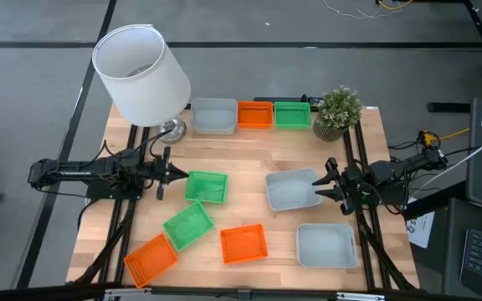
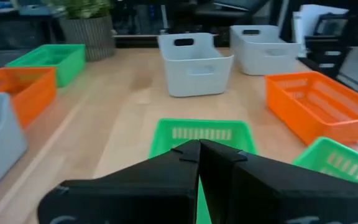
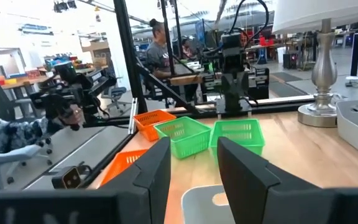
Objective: Stack baskets by color
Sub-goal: Move the middle gray bin to the center of the table
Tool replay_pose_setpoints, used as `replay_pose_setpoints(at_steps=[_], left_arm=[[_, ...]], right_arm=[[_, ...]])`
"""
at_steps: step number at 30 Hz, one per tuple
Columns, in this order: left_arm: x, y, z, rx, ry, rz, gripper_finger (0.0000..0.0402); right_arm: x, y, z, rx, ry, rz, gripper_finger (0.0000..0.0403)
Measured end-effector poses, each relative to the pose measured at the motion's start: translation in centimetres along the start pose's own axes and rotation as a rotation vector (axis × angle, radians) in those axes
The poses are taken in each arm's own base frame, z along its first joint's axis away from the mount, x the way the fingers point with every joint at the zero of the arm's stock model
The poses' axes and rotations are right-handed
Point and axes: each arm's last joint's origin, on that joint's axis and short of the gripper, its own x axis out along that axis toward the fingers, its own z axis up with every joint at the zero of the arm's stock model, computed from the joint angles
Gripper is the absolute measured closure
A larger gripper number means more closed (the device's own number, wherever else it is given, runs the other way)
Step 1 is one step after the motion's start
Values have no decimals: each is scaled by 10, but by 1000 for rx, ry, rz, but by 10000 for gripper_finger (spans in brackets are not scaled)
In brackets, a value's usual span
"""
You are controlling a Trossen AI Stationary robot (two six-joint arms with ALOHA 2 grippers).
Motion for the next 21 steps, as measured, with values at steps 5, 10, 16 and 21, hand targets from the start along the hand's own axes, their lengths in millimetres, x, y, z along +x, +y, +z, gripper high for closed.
replay_pose_setpoints(at_steps=[5,10,16,21], left_arm=[[0,0,0,49,0,-1,401],[0,0,0,54,2,-1,401],[0,0,-1,45,8,1,401],[0,0,-1,56,10,1,401]], right_arm=[[2,0,0,-15,-2,-1,271],[6,2,6,-118,-60,5,271],[11,6,8,-111,-71,108,271],[17,6,0,19,16,97,271]])
